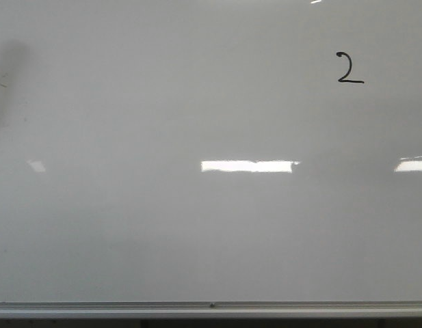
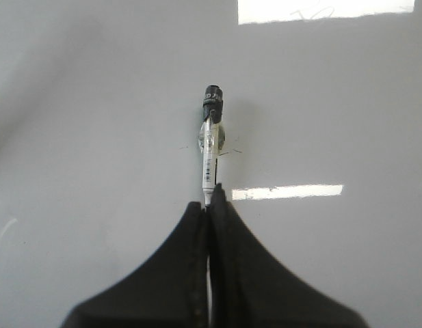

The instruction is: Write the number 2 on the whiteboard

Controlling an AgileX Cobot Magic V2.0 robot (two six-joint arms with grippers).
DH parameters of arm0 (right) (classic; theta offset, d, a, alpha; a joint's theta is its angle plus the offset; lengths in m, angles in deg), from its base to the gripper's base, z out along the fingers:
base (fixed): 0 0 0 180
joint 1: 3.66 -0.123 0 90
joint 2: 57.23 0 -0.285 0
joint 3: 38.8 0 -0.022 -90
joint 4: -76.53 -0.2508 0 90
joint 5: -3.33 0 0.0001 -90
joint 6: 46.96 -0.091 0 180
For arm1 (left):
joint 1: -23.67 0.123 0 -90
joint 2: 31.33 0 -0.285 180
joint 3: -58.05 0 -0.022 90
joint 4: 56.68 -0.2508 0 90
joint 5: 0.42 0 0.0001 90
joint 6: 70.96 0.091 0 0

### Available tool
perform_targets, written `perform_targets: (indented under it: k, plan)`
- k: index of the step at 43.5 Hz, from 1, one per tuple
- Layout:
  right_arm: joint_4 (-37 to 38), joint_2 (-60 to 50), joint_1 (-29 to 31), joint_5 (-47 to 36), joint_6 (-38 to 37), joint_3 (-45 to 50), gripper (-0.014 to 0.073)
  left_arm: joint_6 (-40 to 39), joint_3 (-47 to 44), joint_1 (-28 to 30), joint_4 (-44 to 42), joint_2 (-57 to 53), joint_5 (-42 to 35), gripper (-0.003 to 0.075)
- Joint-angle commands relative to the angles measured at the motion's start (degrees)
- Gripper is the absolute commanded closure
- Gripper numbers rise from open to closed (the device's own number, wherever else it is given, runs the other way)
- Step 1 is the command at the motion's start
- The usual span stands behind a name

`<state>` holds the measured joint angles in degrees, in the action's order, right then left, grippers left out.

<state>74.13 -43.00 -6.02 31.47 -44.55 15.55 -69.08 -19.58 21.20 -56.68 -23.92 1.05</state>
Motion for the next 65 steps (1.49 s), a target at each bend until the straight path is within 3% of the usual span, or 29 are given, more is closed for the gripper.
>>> perform_targets:
  k: [1, 9, 18, 65]
  plan:
    - [0.58, -3.09, 1.87, -14.09, 0.66, 6.98, 0.0662, 0.08, -0.33, 0.05, 0.00, -0.75, -4.86, 0.0741]
    - [0.53, -6.50, 3.69, -24.66, 0.66, 18.05, 0.0662, 0.08, -0.33, 0.05, 0.00, -0.75, -4.86, 0.0741]
    - [0.42, -8.21, 3.74, -30.07, 0.60, 23.69, 0.0662, 0.08, -0.33, 0.05, 0.00, -0.75, -4.86, 0.0741]
    - [0.26, -8.15, 2.90, -29.08, 0.60, 23.55, 0.0662, 0.08, -0.33, 0.05, 0.00, -0.75, -4.86, 0.0741]
